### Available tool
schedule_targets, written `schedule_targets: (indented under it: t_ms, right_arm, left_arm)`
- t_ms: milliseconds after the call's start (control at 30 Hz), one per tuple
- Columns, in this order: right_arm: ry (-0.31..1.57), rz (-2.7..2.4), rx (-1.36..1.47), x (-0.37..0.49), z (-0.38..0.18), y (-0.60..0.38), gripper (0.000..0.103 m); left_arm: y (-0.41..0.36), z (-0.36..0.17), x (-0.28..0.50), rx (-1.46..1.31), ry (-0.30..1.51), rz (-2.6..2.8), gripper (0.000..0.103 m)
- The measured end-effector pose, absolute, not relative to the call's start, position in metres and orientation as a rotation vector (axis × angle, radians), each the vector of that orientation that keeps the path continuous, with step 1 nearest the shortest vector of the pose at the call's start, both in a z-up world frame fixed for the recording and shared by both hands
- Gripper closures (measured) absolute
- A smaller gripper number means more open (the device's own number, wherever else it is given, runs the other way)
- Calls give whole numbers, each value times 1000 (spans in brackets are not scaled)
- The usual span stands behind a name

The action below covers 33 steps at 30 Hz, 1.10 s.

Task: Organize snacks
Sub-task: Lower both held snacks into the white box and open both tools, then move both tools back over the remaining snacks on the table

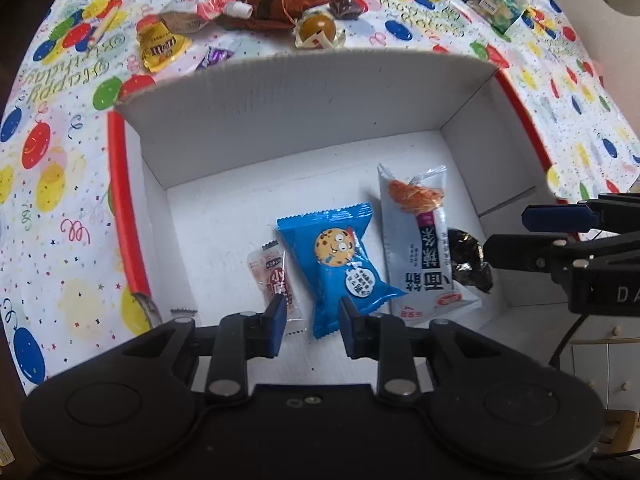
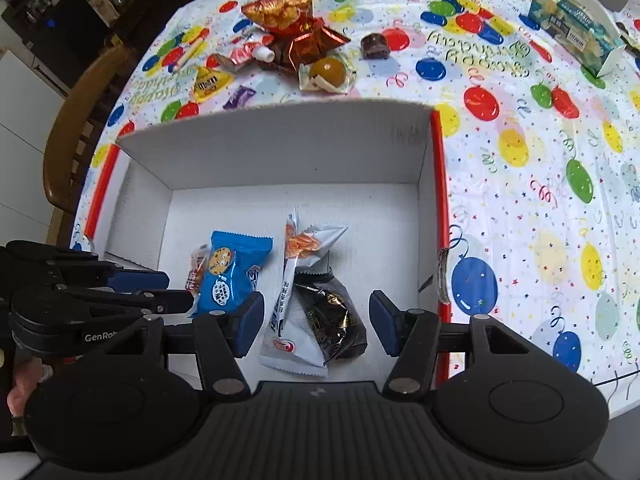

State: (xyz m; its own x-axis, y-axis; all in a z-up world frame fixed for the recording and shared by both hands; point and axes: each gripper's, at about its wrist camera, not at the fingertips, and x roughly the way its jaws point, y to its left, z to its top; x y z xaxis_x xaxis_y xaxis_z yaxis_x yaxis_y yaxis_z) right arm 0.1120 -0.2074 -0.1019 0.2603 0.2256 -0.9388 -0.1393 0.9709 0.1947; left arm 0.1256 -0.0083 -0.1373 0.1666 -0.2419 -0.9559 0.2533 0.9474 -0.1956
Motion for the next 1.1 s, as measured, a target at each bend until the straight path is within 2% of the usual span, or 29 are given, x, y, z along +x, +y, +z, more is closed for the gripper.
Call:
schedule_targets:
  t_ms: [67, 100, 167, 233, 300, 367, 500, 600, 633, 800, 1100]
  right_arm:
    - [1270, 254, 82, 110, -94, -209, 40]
    - [1260, 257, 82, 110, -89, -209, 33]
    - [1236, 263, 80, 109, -79, -210, 29]
    - [1212, 268, 75, 109, -69, -209, 28]
    - [1194, 270, 72, 110, -61, -209, 25]
    - [1177, 281, 74, 112, -53, -207, 19]
    - [1135, 298, 70, 117, -35, -203, 16]
    - [1103, 317, 70, 123, -23, -199, 3]
    - [1092, 325, 76, 126, -19, -199, 2]
    - [1042, 338, 99, 141, -2, -194, 2]
    - [1013, 339, 57, 194, 7, -193, 1]
  left_arm:
    - [-7, -129, 123, -1, 1338, -366, 72]
    - [-6, -125, 123, -5, 1326, -372, 68]
    - [-4, -114, 120, -4, 1289, -382, 55]
    - [-2, -104, 118, 15, 1239, -374, 31]
    - [0, -92, 115, 38, 1186, -365, 20]
    - [3, -80, 113, 42, 1148, -365, 20]
    - [15, -59, 114, 32, 1075, -345, 13]
    - [25, -45, 116, 29, 1024, -319, 9]
    - [29, -41, 117, 25, 1010, -311, 7]
    - [45, -25, 126, 13, 948, -272, 1]
    - [75, -19, 175, 2, 900, -153, 1]
